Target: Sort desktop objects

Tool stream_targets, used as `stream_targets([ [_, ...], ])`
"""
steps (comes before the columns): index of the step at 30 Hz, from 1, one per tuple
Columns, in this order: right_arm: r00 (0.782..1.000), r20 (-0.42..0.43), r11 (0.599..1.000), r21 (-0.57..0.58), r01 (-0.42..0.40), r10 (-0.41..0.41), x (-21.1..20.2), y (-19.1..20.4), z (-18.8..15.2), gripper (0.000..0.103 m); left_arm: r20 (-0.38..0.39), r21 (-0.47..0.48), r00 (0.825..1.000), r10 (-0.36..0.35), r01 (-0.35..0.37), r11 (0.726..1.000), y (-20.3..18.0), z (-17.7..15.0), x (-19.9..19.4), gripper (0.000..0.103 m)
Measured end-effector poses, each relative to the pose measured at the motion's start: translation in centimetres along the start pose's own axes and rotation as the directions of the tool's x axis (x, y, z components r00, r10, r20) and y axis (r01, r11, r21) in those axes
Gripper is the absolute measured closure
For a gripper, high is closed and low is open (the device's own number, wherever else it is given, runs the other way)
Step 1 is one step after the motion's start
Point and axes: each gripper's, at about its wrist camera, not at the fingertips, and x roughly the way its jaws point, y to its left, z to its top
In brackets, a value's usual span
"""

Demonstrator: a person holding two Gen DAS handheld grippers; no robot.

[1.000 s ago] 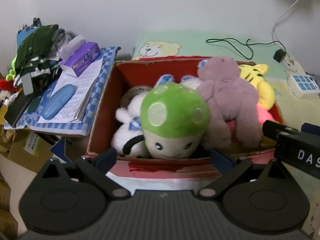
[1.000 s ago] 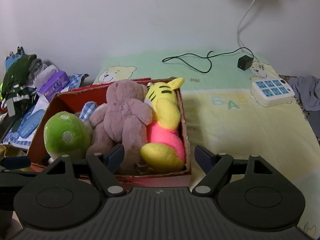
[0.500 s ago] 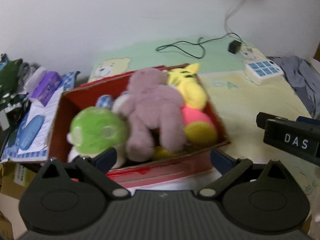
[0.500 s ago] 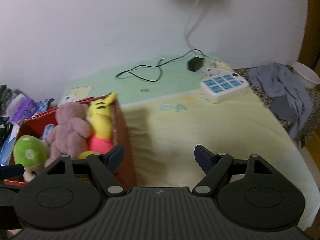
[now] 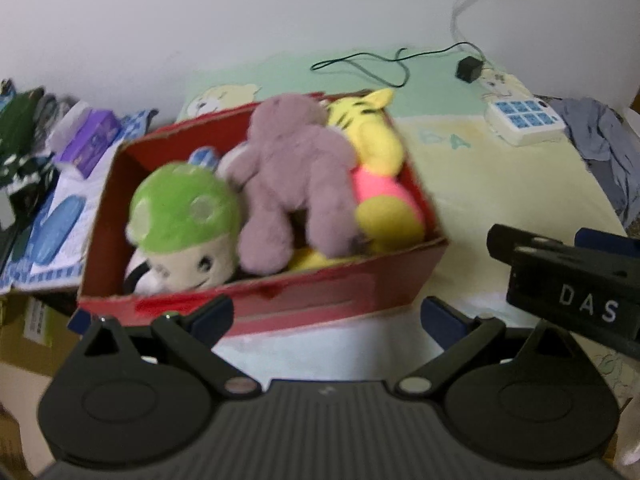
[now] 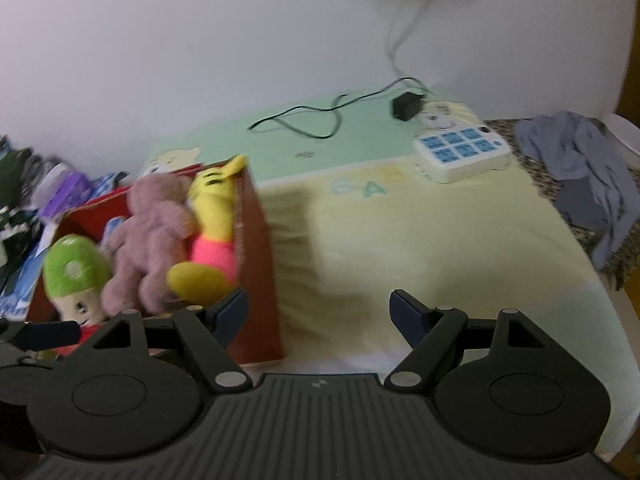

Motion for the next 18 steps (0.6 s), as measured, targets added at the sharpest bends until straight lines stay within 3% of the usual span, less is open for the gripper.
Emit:
stream_targets([
  [10,0.992,-0.080,0.988,-0.112,-0.110,0.102,1.2,5.2,-1.5,0.022,-0.074,-0.107,0.995,0.066,-0.074,0.991,4.7,-2.3,1.1,0.002],
  [18,0.988,-0.114,0.981,-0.153,-0.120,0.103,1.9,7.1,-2.3,0.022,-0.103,-0.114,0.992,0.074,-0.086,0.990,5.9,-3.5,1.8,0.002],
])
